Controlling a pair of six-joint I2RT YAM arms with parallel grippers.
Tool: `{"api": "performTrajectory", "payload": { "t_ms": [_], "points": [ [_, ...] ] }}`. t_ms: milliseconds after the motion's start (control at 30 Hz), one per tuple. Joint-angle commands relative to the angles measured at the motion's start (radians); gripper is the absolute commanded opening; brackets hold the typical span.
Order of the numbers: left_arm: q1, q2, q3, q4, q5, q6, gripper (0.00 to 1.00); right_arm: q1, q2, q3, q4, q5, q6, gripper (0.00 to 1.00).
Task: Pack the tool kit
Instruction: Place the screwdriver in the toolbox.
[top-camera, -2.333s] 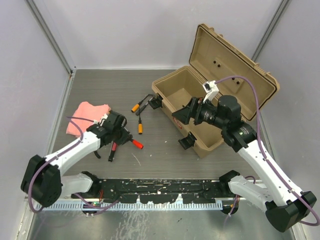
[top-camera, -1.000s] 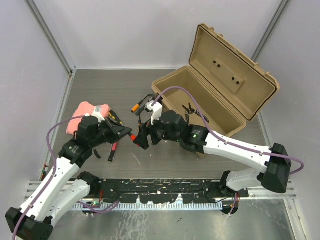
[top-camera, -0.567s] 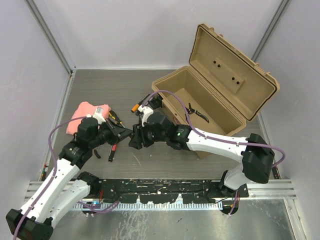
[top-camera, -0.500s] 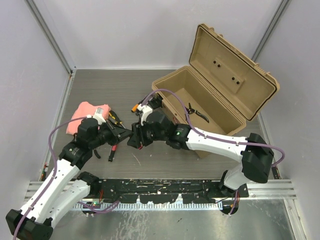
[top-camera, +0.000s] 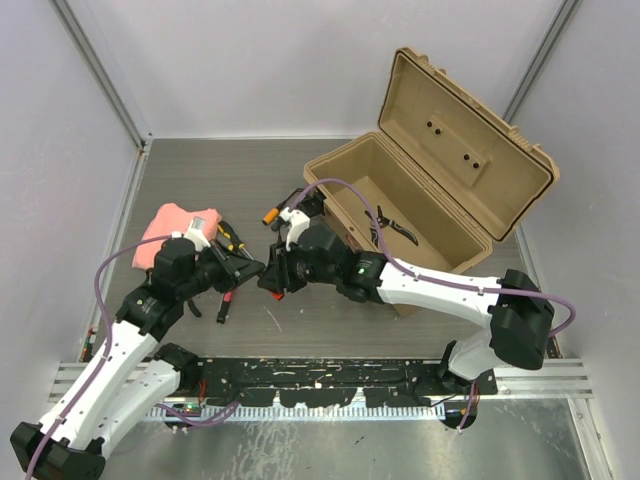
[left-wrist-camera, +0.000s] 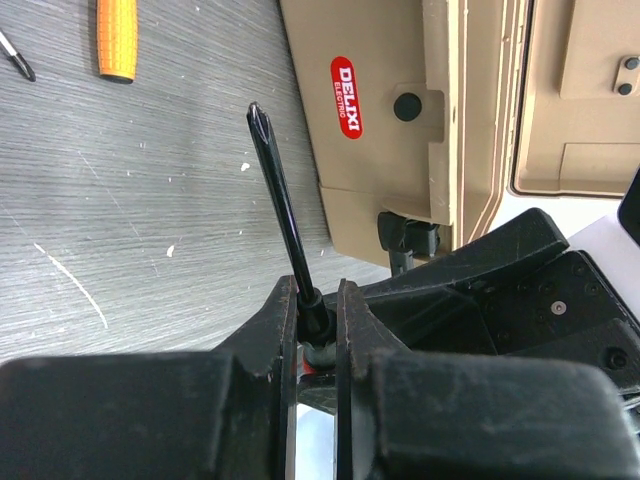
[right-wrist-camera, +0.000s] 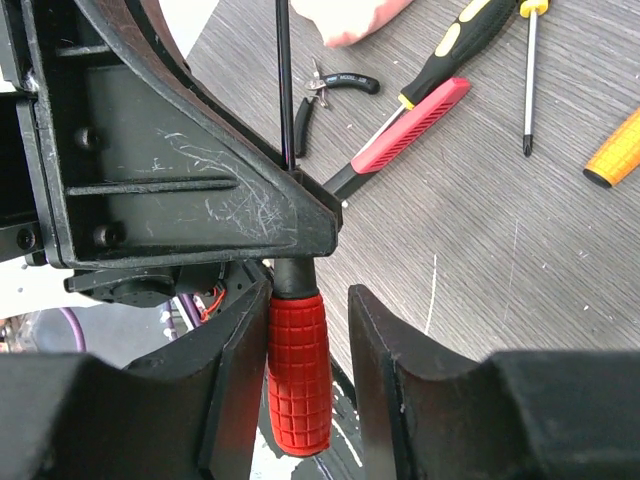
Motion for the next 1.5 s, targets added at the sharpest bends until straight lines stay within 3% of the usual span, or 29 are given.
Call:
{"api": "performTrajectory", "payload": {
  "t_ms": [0, 100, 167, 300, 400, 467, 533, 733, 933, 1100, 1300, 1467],
  "points": [
    [0.005, -0.018, 0.031, 0.018, -0.018, 0.024, 0.00, -0.002, -0.035, 0.011, 0.069, -0.035, -0.001, 0.44],
    [0.005, -0.017, 0.031, 0.021, -0.015, 0.020, 0.00, -0.002, -0.024, 0.022, 0.052, -0.058, 0.014, 0.39],
    [0.005, -0.024, 0.035, 0.023, -0.015, 0.032, 0.00, -0.002, -0.017, 0.031, 0.030, -0.044, 0.039, 0.25],
    [0.005, -0.002, 0.125, -0.092, -0.096, 0.205, 0.00, -0.002, -0.007, 0.065, 0.006, -0.063, 0.010, 0.01],
    [0.005, 0.057, 0.192, -0.151, -0.075, 0.253, 0.03, -0.002, -0.021, 0.058, 0.021, -0.047, 0.001, 0.01],
    [0.005, 0.082, 0.197, -0.124, -0.017, 0.261, 0.16, -0.002, -0.028, 0.055, 0.027, -0.041, -0.015, 0.01],
    [0.005, 0.085, 0.188, -0.109, 0.002, 0.251, 0.43, -0.002, -0.034, 0.059, 0.015, -0.019, -0.026, 0.01],
    [0.005, 0.007, 0.165, -0.143, -0.029, 0.246, 1.00, -0.002, -0.056, 0.085, -0.073, 0.100, -0.104, 0.01],
    [0.005, -0.036, 0.212, -0.271, -0.161, 0.337, 0.98, -0.013, -0.125, 0.164, -0.211, 0.343, -0.318, 0.01],
    [0.005, -0.060, 0.246, -0.361, -0.261, 0.383, 0.98, -0.087, -0.223, 0.181, -0.255, 0.461, -0.421, 0.01],
    [0.005, -0.119, 0.196, -0.352, -0.279, 0.385, 0.98, -0.339, -0.293, 0.180, -0.377, 0.334, -0.460, 0.01],
    [0.005, -0.101, 0.174, -0.397, -0.303, 0.390, 0.98, -0.458, -0.240, 0.205, -0.542, 0.320, -0.591, 0.01]
  ]
}}
